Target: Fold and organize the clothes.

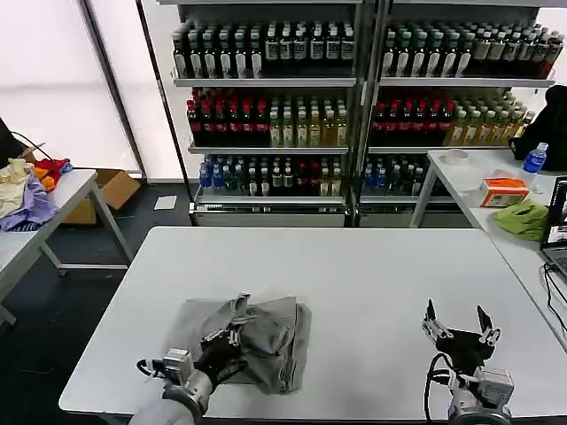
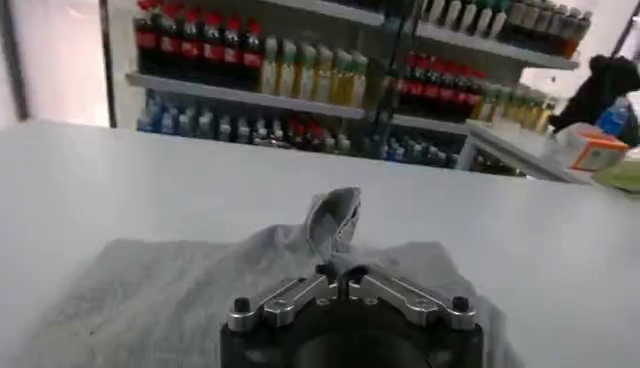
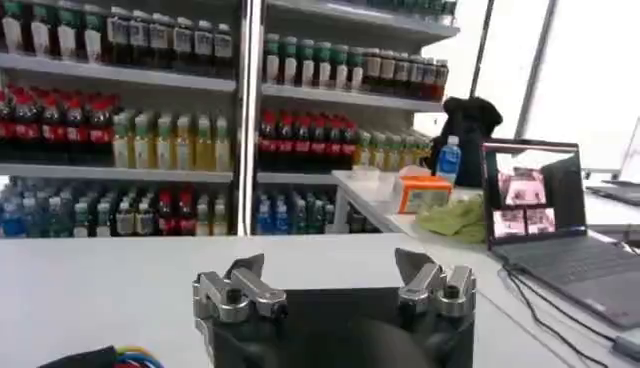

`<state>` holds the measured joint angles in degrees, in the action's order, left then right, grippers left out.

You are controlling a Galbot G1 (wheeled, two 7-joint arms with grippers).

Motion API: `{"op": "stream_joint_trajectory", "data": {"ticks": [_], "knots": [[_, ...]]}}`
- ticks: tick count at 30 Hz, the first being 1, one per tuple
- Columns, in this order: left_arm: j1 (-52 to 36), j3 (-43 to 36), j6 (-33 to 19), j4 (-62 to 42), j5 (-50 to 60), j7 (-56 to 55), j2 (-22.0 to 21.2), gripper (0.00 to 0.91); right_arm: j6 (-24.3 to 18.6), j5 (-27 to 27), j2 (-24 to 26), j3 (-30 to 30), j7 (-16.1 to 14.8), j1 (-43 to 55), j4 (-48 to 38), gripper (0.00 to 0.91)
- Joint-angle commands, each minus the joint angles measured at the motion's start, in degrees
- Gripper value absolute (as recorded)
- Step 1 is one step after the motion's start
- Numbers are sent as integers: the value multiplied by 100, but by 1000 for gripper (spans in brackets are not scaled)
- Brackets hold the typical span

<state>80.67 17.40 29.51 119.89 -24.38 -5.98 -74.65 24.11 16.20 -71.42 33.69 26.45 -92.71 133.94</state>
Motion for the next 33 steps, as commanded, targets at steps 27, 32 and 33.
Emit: {"op": "stream_joint_trajectory", "data": {"ticks": [27, 32, 33], "knots": [[-504, -1078, -258, -507, -681, 47, -644, 907, -105, -100, -69, -129, -3, -11, -200, 907], [-225, -1235, -24, 86, -2565, -160, -700, 907, -76, -108, -57, -173, 18, 79, -219, 907], [-162, -1250, 8, 239, -2786, -178, -708, 907, -68, -103, -34, -171, 25, 105, -227, 907]]}}
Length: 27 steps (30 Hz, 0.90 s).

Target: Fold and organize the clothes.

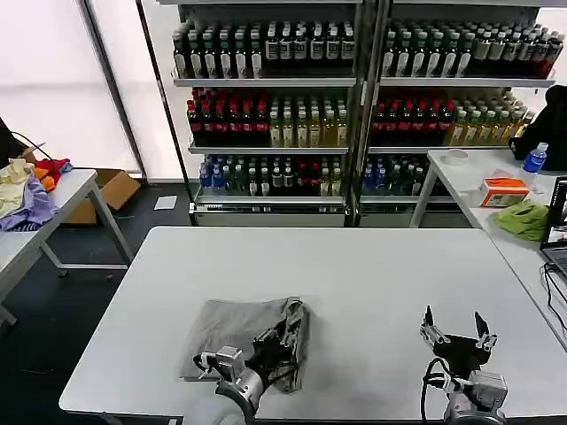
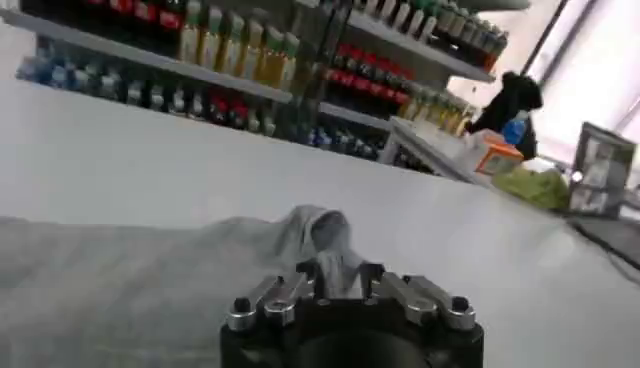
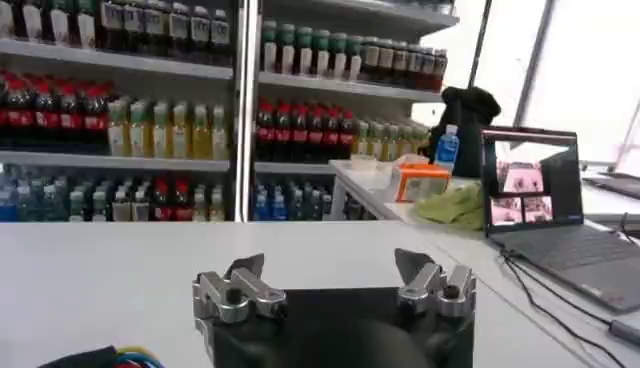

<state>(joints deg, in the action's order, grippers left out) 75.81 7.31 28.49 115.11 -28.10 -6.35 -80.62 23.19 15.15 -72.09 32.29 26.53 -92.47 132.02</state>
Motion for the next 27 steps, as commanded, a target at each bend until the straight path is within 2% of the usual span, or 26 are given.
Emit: {"op": "stream_joint_trajectory", "data": {"ticks": [1, 6, 12, 18, 27], "knots": [[348, -233, 119, 819, -2461, -154, -107, 907, 31, 7, 56, -28, 24, 102, -47, 907], [196, 314, 57, 1061, -2637, -484, 53, 907, 37, 30, 138, -70, 24, 209, -137, 907], [173, 1601, -152, 799, -629, -204, 692, 907, 51, 32, 212, -309, 6, 402, -213, 907], [495, 2505, -444, 301, 279, 38, 1218, 907, 110, 43, 266, -590, 1, 676, -324, 907], [711, 2591, -643, -75, 523, 183, 1118, 907, 69, 55, 265, -751, -15, 767, -444, 907]]}}
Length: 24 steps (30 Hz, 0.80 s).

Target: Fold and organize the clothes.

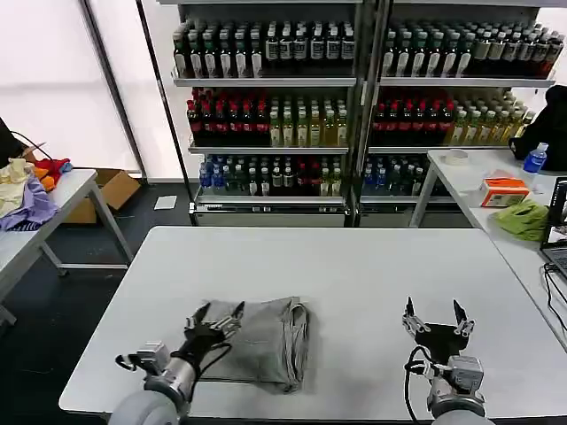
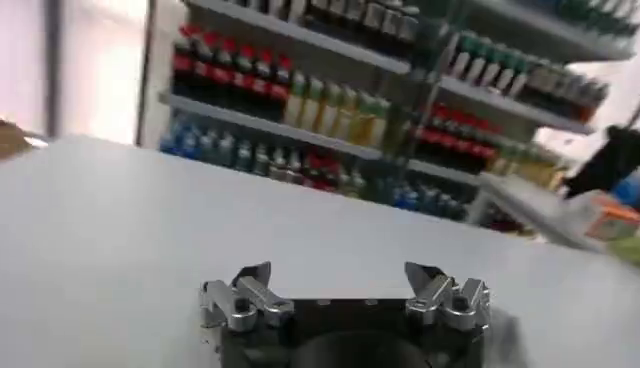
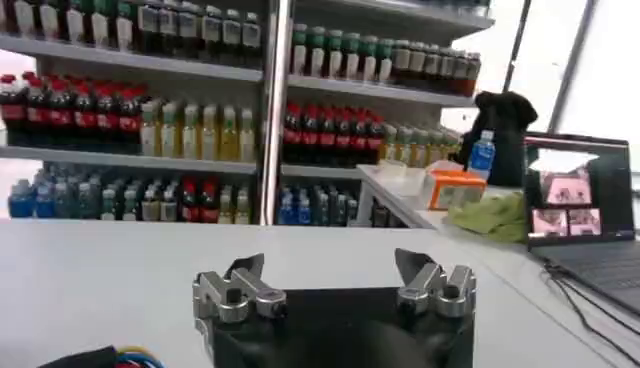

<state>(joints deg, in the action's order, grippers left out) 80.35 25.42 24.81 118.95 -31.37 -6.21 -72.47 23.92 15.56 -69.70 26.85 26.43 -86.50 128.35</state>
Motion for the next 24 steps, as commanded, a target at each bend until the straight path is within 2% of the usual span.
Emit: {"op": "stream_joint_trajectory", "data": {"ticks": [1, 10, 24], "knots": [[273, 763, -271, -472, 844, 187, 293, 907, -3, 14, 27, -204, -5, 174, -77, 907], [444, 560, -111, -325, 559, 374, 161, 907, -6, -1, -3, -170, 4, 104, -33, 907], [380, 405, -162, -625, 516, 563, -57, 907, -50, -46, -39, -160, 7, -50, 32, 907]]}}
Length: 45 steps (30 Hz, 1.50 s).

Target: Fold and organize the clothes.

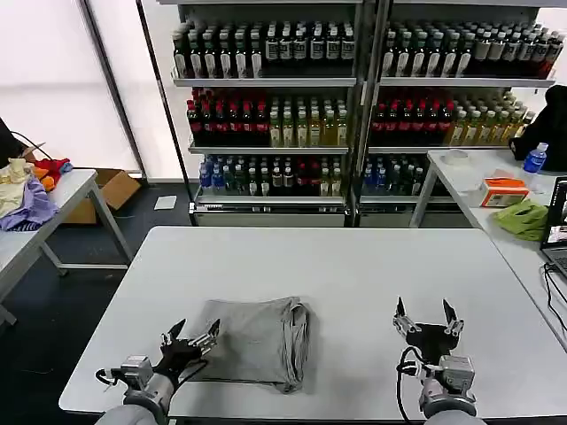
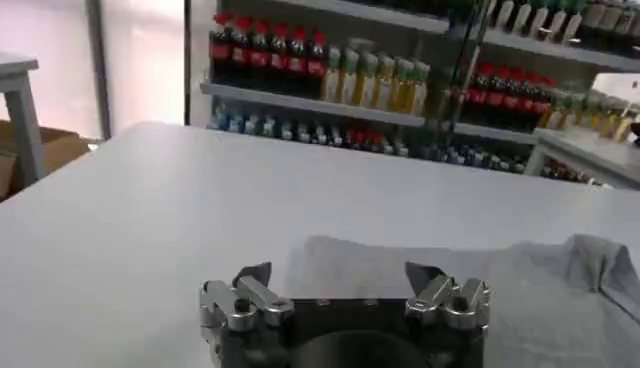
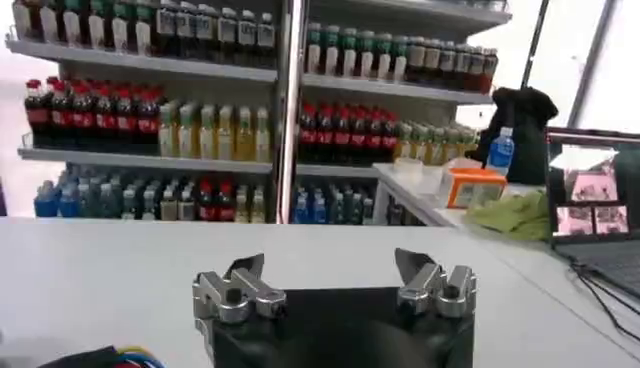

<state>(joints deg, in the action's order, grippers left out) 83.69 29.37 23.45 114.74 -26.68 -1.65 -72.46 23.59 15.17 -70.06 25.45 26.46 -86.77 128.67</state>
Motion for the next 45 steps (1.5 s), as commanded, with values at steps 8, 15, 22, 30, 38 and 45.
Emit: {"op": "stream_joint_trajectory", "data": {"ticks": [8, 15, 22, 30, 38, 45], "knots": [[79, -33, -34, -269, 66, 199, -122, 595, -35, -12, -13, -25, 6, -53, 3, 907], [98, -55, -80, -356, 74, 308, -160, 10, -34, -14, 6, -20, 3, -47, 8, 907], [96, -40, -172, -356, 64, 340, -182, 10, -27, -13, 7, -32, 6, -13, -11, 907], [97, 199, -305, -355, -37, 388, -105, 0, 0, -13, 11, -61, 27, 112, -78, 907], [94, 1757, -312, -523, -516, 407, 973, 0, 9, 22, 59, -134, 34, 268, -175, 907], [238, 3170, -297, -1231, -637, 626, 2439, 0, 24, 45, 42, -257, 38, 405, -237, 907]]}}
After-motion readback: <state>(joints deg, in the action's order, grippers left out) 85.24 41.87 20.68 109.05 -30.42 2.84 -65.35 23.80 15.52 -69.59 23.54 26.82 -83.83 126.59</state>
